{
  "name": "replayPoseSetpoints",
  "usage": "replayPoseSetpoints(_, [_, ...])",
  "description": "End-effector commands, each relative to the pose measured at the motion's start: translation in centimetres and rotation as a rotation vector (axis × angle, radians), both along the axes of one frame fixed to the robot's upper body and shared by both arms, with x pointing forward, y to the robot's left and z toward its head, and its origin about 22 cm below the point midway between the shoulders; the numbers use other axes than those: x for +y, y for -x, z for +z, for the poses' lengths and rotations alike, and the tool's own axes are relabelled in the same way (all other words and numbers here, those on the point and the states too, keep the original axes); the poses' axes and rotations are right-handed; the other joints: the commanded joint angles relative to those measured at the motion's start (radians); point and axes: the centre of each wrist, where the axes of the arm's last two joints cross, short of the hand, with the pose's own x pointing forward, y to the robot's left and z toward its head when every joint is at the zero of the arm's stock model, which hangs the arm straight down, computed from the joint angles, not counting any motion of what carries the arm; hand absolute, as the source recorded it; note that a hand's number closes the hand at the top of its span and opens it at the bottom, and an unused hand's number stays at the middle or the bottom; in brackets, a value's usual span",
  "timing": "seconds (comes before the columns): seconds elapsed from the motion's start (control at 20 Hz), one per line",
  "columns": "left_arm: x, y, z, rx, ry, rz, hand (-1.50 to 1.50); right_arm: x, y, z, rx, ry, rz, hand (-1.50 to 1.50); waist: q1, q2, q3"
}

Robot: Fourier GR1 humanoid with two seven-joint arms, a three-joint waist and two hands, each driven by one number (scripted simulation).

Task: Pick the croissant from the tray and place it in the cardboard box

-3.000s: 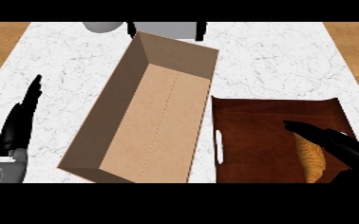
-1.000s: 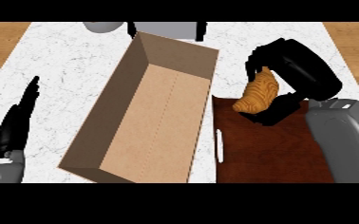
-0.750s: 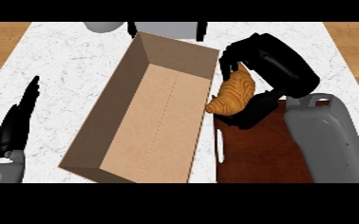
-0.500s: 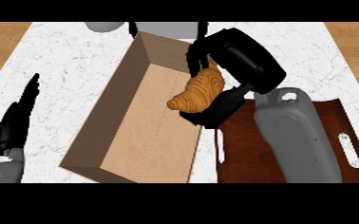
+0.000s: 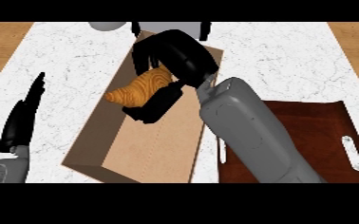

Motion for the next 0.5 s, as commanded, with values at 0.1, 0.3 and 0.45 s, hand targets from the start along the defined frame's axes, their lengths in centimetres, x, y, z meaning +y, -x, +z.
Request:
replayPoseSetpoints(0.1, [0.0,-0.4,0.2,0.0,-0.009,-0.027,0.0,4.4,-1.8,-1.5,0.022,0.047,-0.05,1.5,0.026,0.005,0.0])
replayPoseSetpoints(0.3, [0.9,0.0,0.8,0.007,0.013,-0.028,0.0,4.5,-3.3,-3.4,0.003,0.087,-0.139,1.5,0.028,0.004,0.0])
replayPoseSetpoints(0.45, [-1.6,-1.4,-0.4,-0.003,-0.02,-0.047,0.0,4.6,-3.2,-5.8,0.138,0.091,-0.169,-1.5,0.049,0.012,-0.001])
